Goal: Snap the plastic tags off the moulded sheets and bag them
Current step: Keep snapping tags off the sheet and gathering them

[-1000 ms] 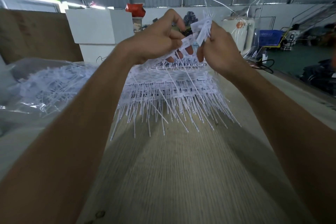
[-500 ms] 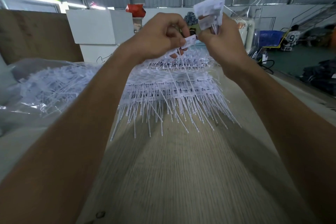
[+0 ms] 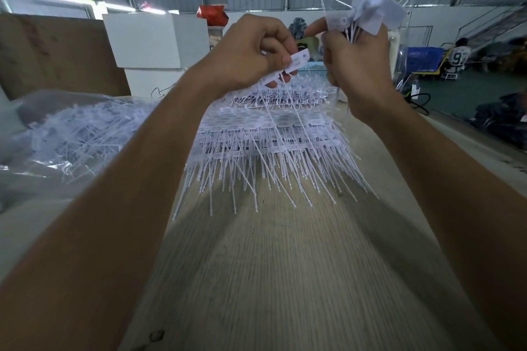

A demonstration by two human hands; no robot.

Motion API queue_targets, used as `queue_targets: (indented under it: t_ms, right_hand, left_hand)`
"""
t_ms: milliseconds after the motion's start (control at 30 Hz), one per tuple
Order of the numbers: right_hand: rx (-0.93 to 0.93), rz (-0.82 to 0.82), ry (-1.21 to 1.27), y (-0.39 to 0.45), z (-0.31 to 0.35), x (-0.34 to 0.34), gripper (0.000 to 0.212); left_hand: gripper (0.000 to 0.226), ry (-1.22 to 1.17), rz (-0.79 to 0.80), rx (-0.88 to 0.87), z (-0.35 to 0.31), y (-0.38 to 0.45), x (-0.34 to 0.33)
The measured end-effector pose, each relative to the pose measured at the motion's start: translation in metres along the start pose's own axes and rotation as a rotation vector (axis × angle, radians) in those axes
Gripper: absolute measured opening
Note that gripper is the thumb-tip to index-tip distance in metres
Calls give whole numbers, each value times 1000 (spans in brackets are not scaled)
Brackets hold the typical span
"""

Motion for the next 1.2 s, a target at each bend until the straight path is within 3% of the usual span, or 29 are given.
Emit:
queue_targets:
  t_ms: [233,400,500,767,867,1000,1200]
  right_hand:
    - [-14,79,64,-2,-1,-4,25]
    - [-99,65,57,-2,-6,-4,40]
    - [-96,52,-11,-2,-6,-4,28]
    - [-62,367,-55,-7,-4,-7,15]
    - [-76,366,-40,-6,-3,-7,12]
    - [-121,294,104,-4,-3,-11,14]
    - [-156,283,319,0,-3,-8,20]
  left_hand:
    - [11,-56,25,-28,1,-1,-1]
    - [12,-19,28,-61,-2,-1,-1]
    - [11,13,30,-54,-3,0,-1]
    - [21,35,-51,-17,-1,1,2]
    - [29,221,-178,42,4,5,3]
    - [34,527,-213,142,5,10,2]
    - [37,861,-364,58,-11,7,-4]
Point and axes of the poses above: each hand's wrist, its own y-axis towards the middle knuckle, its own x-axis out of the back of the hand, z = x × y, the point moved 1 cm from there along y, towards the middle knuckle, and after that the axes turned 12 degrees about z, right-handed, at the moved point
